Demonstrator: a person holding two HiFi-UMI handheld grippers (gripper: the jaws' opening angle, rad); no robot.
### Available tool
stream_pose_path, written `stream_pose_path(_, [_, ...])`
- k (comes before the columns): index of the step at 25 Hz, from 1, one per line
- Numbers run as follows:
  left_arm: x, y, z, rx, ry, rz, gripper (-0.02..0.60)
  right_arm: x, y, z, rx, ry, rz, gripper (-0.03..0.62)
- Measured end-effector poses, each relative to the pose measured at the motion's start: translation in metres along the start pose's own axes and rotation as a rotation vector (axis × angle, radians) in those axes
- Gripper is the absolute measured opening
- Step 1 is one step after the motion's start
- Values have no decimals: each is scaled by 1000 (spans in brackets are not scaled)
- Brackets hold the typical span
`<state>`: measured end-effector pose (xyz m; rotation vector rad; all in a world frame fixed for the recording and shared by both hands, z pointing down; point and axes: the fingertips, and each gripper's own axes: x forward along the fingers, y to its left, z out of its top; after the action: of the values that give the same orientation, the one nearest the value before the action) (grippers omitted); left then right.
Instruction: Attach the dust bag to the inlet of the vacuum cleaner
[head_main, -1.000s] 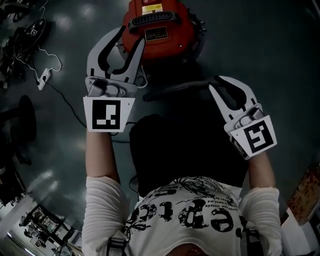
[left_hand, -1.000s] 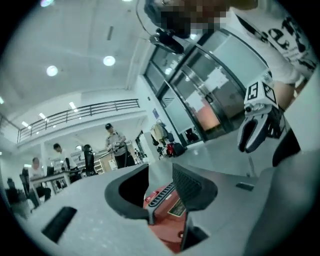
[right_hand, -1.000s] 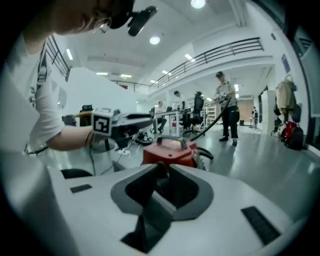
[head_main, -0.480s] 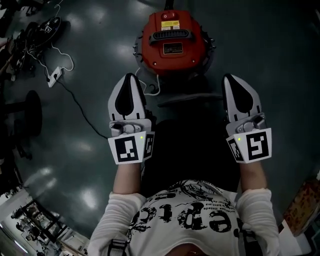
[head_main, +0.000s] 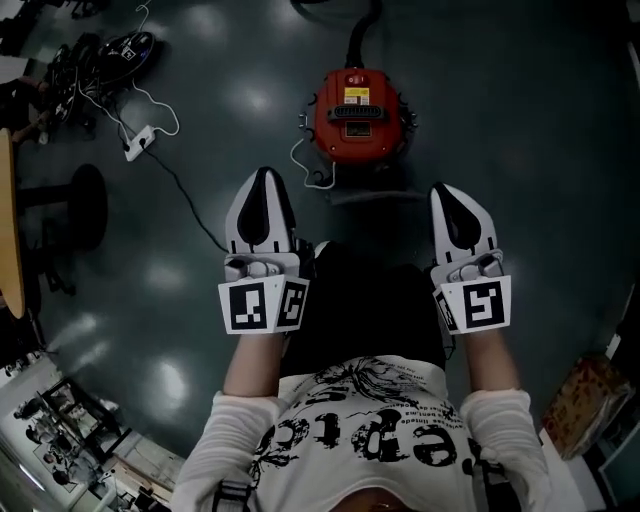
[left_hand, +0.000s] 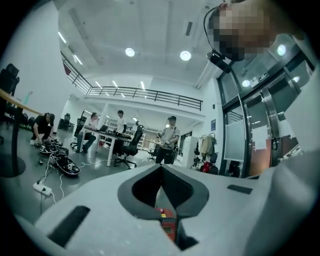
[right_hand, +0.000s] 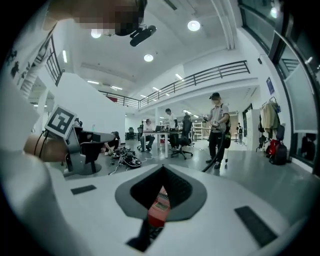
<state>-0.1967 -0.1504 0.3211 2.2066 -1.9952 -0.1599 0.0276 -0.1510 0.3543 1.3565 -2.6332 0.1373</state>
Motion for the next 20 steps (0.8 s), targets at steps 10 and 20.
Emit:
stream_pose_path(10, [-67,-70,188,106,99,-91,5,-87,13,196,1,36,-87,2])
stream_pose_path(20, [-116,-83,270,153,50,-95,5,-135,44,269,-27,23,-98,2])
